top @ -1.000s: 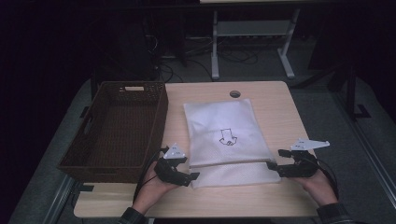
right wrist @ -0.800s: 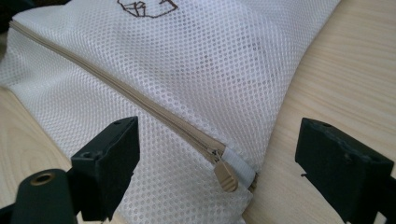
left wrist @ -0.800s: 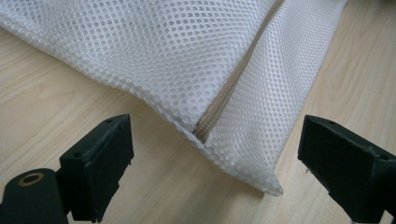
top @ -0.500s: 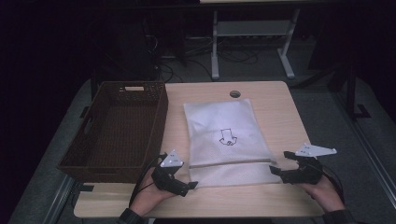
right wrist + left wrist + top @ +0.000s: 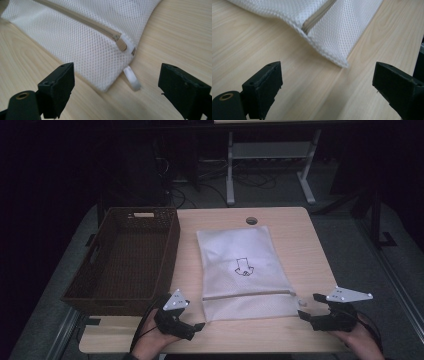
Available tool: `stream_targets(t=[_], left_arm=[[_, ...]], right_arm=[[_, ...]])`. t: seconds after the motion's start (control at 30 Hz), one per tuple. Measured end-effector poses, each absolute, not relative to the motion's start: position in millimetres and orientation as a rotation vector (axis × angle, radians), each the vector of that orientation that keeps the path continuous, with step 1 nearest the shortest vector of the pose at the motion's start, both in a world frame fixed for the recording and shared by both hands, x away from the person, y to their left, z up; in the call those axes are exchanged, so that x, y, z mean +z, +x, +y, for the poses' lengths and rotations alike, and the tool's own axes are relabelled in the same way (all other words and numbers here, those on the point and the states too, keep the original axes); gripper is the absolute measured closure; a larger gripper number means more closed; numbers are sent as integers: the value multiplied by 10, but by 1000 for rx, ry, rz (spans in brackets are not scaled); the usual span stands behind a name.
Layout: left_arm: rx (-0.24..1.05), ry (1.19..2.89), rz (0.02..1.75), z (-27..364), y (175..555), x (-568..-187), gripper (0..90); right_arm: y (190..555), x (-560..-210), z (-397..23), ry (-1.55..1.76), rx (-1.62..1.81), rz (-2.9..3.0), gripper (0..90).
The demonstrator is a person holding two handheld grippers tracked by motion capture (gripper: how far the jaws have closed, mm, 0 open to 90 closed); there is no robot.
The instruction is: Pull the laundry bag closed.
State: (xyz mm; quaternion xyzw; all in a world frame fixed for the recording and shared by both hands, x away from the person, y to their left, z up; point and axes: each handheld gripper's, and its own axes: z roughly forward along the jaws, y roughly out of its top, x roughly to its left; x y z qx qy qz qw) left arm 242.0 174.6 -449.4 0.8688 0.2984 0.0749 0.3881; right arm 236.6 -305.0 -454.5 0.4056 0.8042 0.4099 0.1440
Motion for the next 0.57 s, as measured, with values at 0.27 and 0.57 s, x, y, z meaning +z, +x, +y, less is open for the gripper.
stream_targets(t=[0.27, 0.57], left_arm=[[204, 2251, 758, 1805, 2380, -4543, 84], [201, 2253, 752, 1795, 2392, -4550, 85]], right_arm=[[2292, -4583, -3077, 1135, 1130, 2359, 117], [2289, -4592, -3065, 1116, 1119, 2379, 117]])
